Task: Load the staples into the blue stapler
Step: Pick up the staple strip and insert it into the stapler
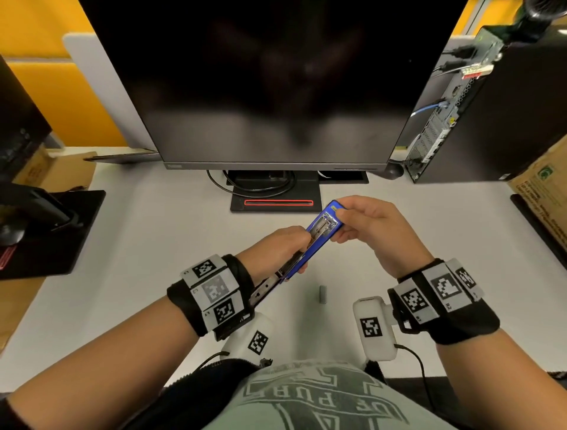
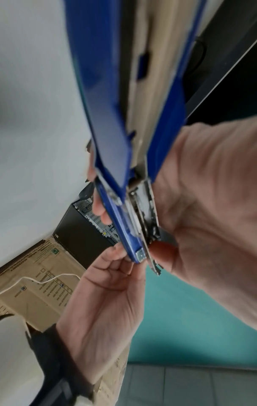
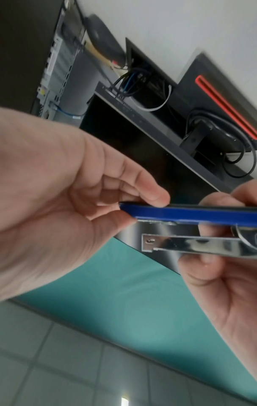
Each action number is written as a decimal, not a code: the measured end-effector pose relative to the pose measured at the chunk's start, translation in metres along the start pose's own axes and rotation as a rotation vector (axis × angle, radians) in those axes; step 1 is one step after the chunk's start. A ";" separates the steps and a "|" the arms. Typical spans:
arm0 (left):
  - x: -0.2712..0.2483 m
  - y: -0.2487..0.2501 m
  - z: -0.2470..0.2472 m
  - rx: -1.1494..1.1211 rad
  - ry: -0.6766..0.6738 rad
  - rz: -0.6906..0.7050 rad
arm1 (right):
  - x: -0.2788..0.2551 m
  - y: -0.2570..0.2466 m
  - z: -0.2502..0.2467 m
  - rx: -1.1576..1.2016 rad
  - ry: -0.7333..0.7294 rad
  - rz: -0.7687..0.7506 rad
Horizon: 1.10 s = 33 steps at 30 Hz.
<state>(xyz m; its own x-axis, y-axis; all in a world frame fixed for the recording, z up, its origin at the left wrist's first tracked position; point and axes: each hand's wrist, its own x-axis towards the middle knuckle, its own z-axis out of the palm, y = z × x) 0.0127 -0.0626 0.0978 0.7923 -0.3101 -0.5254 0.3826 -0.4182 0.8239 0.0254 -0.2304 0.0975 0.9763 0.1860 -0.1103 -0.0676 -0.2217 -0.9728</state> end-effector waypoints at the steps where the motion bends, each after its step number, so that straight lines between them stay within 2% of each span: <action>1: 0.000 -0.003 -0.001 -0.005 -0.010 0.011 | 0.001 0.002 0.001 0.031 -0.009 0.016; 5: -0.001 -0.012 -0.005 0.007 -0.005 -0.007 | 0.006 0.015 -0.003 0.183 -0.122 0.122; 7: -0.002 -0.017 -0.007 0.003 0.031 -0.027 | 0.012 0.033 -0.009 0.297 -0.119 0.277; 8: -0.002 -0.019 -0.008 -0.006 0.051 -0.038 | 0.015 0.047 -0.011 0.278 -0.089 0.369; 9: -0.002 -0.023 -0.010 -0.017 0.068 -0.049 | 0.016 0.063 -0.011 0.192 -0.065 0.452; 11: -0.002 -0.029 -0.012 -0.046 0.086 -0.069 | 0.015 0.095 -0.002 -0.167 -0.109 0.548; 14: -0.001 -0.035 -0.012 -0.054 0.099 -0.083 | 0.008 0.121 0.024 -0.649 -0.240 0.512; 17: -0.001 -0.039 -0.010 -0.076 0.093 -0.081 | 0.009 0.126 0.046 -0.861 -0.239 0.403; 20: -0.001 -0.042 -0.010 -0.107 0.098 -0.090 | 0.016 0.128 0.055 -0.948 -0.270 0.415; 22: -0.002 -0.044 -0.011 -0.131 0.097 -0.097 | 0.015 0.123 0.050 -0.806 -0.201 0.430; 23: -0.002 -0.045 -0.012 -0.139 0.098 -0.101 | 0.013 0.117 0.044 -0.645 -0.131 0.421; 25: -0.004 -0.048 -0.016 -0.147 0.100 -0.112 | 0.004 0.092 0.032 -0.173 0.026 0.385; 27: -0.005 -0.050 -0.018 -0.157 0.095 -0.109 | -0.007 0.062 0.022 0.211 0.059 0.316; 28: -0.005 -0.050 -0.018 -0.161 0.091 -0.104 | -0.012 0.048 0.019 0.309 0.035 0.275; 30: -0.005 -0.049 -0.017 -0.176 0.082 -0.091 | -0.017 0.024 0.018 0.354 -0.017 0.192; 33: -0.004 -0.045 -0.013 -0.169 0.063 -0.069 | -0.018 0.003 0.025 0.238 -0.040 0.103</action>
<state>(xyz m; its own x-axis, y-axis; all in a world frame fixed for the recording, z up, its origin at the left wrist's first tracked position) -0.0013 -0.0320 0.0656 0.7874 -0.2295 -0.5721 0.5074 -0.2856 0.8130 0.0029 -0.2108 0.0915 0.9531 0.2131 -0.2151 -0.2177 -0.0113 -0.9759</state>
